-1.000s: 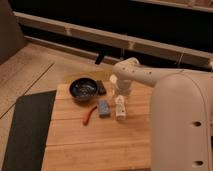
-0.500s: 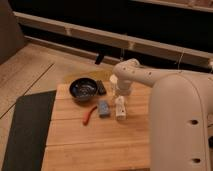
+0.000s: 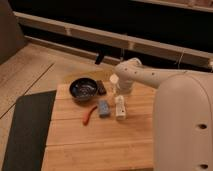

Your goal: Place the bottle in the ceramic bowl

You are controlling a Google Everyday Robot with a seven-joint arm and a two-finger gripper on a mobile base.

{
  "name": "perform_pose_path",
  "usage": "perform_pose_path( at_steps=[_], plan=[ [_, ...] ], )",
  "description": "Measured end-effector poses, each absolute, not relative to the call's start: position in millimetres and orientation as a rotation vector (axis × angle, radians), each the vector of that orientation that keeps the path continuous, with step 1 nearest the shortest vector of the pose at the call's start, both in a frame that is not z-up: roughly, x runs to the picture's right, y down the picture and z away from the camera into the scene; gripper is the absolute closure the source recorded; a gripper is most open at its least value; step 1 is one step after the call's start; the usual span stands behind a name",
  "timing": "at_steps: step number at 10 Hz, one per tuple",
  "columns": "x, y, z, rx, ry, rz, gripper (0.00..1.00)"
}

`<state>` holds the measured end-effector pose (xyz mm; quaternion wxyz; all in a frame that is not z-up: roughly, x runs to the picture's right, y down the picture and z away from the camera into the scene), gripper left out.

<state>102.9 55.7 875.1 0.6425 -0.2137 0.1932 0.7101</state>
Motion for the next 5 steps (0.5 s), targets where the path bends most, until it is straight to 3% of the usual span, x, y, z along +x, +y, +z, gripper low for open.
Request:
perform_pose_path(
  at_steps=[5],
  plan=[
    [103.5,61.6,895.1,-0.51,0.407,1.597,0.35]
  ],
)
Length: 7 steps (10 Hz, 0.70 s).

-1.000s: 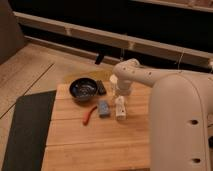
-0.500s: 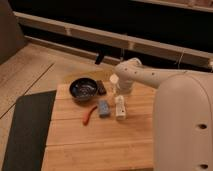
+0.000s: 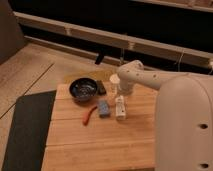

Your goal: Place the bottle in the ceramic bowl

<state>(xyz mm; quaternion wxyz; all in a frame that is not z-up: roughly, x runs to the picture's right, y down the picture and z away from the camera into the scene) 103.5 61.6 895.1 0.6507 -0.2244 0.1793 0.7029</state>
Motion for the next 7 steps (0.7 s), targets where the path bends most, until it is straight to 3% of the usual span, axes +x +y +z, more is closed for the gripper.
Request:
perform_pose_path(
  at_steps=[5,7],
  plan=[
    [90.8,90.6,922.2,-0.603,0.44,1.555,0.35],
    [89.9,102.7,929.4,-0.631,0.46,1.544,0.44]
  ],
)
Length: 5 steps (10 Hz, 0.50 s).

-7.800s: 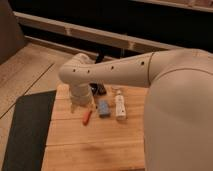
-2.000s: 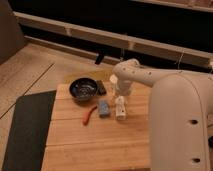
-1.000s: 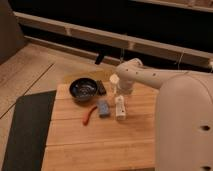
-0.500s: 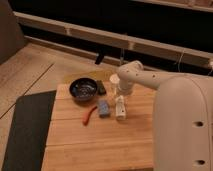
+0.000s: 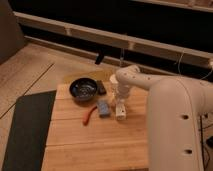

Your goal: Place the bottle in the ceramic bowl

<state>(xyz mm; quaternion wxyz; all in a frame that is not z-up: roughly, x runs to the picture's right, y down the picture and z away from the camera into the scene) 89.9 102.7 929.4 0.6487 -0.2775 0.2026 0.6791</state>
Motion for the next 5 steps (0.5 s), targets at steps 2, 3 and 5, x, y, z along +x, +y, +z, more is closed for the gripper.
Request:
perform_pose_path(
  at_steps=[2,3,5],
  plan=[
    [92.5,103.6,932.4,-0.624,0.465,1.526,0.68],
    [93.5,101.8,931.9,-0.618,0.465,1.524,0.78],
    [94.4,97.7,927.5,-0.608,0.464,1.529,0.98]
  ],
)
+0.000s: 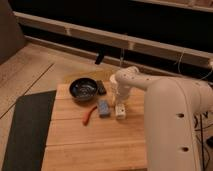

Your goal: Place the bottle in the ceramic bowl

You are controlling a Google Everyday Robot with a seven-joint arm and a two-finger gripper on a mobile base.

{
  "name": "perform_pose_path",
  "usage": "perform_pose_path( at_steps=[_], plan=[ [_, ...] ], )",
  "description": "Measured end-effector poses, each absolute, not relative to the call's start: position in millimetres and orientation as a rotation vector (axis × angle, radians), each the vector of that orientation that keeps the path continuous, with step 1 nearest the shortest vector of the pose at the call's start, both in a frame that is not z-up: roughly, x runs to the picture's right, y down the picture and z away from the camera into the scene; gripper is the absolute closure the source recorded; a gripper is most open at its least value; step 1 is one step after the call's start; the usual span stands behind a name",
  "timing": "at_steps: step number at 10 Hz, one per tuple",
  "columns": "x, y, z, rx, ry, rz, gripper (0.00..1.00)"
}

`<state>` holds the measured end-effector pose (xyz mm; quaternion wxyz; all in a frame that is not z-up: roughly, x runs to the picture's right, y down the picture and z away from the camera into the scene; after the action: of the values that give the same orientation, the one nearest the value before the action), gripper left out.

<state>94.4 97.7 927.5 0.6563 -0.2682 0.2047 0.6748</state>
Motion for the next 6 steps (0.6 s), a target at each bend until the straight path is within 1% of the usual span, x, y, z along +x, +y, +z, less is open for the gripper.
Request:
perform_pose_path(
  at_steps=[1,4,6],
  plan=[
    [93.4,96.9,922.5,-0.606,0.468,1.541,1.0],
    [77.9,92.4,888.9,-0.6,0.478,1.556,1.0],
    [65.9,76.0,869.1,-0.574,0.46,1.546,1.0]
  ],
)
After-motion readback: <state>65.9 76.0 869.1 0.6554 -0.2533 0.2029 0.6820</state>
